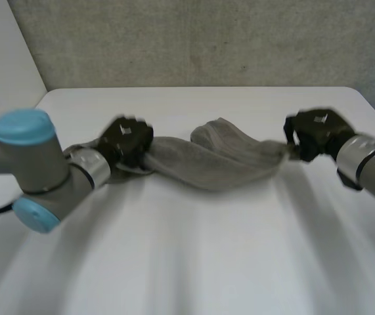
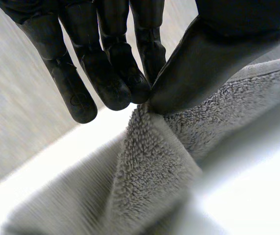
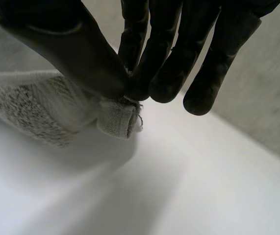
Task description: Fold the towel.
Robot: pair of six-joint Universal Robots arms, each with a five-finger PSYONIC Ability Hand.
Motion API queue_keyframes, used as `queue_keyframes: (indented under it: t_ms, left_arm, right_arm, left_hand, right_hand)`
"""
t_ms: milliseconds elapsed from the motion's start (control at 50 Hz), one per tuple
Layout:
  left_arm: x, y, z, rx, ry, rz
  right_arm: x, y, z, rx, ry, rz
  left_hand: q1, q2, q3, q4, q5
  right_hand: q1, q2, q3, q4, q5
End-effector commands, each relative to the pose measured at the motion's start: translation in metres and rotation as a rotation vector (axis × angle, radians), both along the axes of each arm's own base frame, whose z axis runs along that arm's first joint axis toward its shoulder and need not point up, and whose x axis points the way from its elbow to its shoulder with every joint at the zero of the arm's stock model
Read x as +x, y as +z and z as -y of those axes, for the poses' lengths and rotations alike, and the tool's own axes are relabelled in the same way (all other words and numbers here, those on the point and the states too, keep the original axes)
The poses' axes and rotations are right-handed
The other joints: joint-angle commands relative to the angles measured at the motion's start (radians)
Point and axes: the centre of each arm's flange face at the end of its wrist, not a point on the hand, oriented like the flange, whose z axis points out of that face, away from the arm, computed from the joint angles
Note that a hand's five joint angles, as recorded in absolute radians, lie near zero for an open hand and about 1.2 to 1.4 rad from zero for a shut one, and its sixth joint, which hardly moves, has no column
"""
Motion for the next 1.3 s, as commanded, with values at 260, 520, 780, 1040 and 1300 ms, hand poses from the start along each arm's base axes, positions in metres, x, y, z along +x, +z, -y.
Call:
queue_keyframes:
  t_ms: [260,520,780,1040,1300]
  left_arm:
    - [0.040,0.246,-0.024,-0.416,0.022,-0.423]
    - [0.046,0.092,0.026,-0.079,0.125,-0.149]
    - [0.033,0.098,0.081,-0.284,0.153,-0.080]
    - [0.046,0.329,0.041,-0.794,0.026,-0.686]
    - [0.047,0.116,0.062,-0.247,0.094,-0.357]
  right_arm:
    - [-0.007,0.195,-0.038,-0.311,0.004,0.218]
    - [0.013,0.113,0.002,-0.165,0.006,-0.019]
    - [0.074,0.117,0.038,-0.404,0.029,0.071]
    - [0.058,0.232,0.025,-0.733,-0.092,0.349]
    - [0.063,0.103,-0.006,-0.324,0.105,0.111]
  left_hand:
    - [0.131,0.059,0.065,0.042,0.088]
    - [0.131,0.059,0.065,0.042,0.088]
    - [0.131,0.059,0.065,0.042,0.088]
    - [0.131,0.059,0.065,0.042,0.088]
    - [0.131,0.059,0.065,0.042,0.088]
  right_hand:
    - [0.100,0.064,0.068,0.068,0.052]
    - [0.100,0.064,0.068,0.068,0.052]
    - [0.100,0.064,0.068,0.068,0.052]
    - [0.100,0.064,0.068,0.068,0.052]
    - [0.100,0.064,0.068,0.068,0.052]
